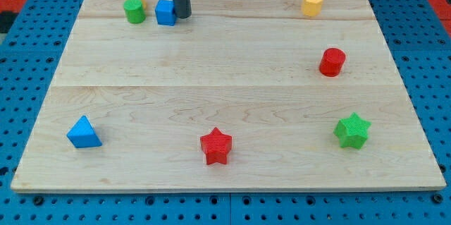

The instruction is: Point your arm at the yellow hexagon

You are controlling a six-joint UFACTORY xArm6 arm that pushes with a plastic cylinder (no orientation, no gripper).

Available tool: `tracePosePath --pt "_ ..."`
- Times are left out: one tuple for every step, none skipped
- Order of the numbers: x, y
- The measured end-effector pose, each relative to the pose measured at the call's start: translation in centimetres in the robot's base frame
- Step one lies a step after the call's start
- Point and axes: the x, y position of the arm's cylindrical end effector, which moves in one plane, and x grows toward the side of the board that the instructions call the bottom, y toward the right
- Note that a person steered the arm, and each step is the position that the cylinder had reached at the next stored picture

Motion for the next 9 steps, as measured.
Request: tracePosePath --pt "0.0 -1.3" --pt "-0.3 -1.6" --pt "-0.7 -1.8" --pt "-0.8 -1.9" --pt "-0.7 -1.3" --pt "-0.7 1.9" --pt "-0.5 5.5" --pt "-0.3 9.5" --pt "-0.3 12.8"
